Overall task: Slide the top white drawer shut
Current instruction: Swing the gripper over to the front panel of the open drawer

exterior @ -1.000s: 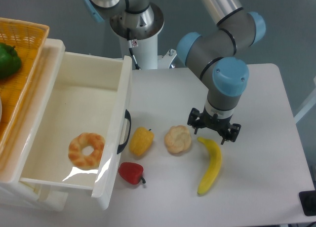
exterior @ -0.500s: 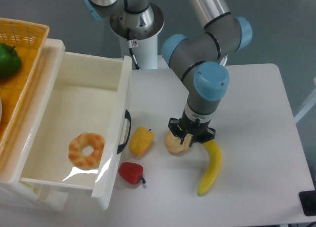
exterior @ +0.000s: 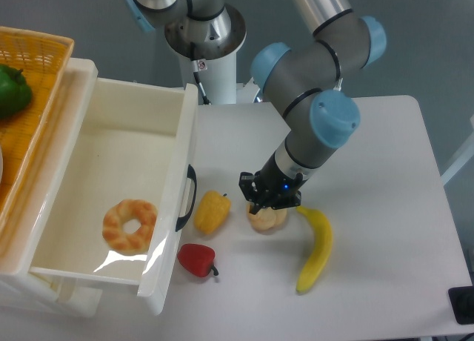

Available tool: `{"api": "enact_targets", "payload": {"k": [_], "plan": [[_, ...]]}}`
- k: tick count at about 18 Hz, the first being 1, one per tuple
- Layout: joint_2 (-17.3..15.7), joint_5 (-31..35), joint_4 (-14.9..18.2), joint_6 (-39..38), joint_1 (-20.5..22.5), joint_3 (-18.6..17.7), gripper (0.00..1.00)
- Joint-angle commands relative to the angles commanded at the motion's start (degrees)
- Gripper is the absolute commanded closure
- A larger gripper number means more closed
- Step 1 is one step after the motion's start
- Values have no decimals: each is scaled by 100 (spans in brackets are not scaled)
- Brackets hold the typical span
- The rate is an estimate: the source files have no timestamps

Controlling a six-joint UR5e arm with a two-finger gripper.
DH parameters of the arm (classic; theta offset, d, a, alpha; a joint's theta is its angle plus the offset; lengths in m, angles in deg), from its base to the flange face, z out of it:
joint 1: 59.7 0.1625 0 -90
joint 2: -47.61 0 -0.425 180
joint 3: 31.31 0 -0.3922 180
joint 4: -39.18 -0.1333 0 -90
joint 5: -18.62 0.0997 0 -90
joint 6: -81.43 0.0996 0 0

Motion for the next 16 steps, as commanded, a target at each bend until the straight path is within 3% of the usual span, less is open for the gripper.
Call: {"api": "enact_targets", "payload": {"k": [2,9,16], "plan": [[0,-386,88,-114,0,9,100],[-26,-546,721,-123,-131,141,100],[-53,-687,835,-229,-325,167,100]]}}
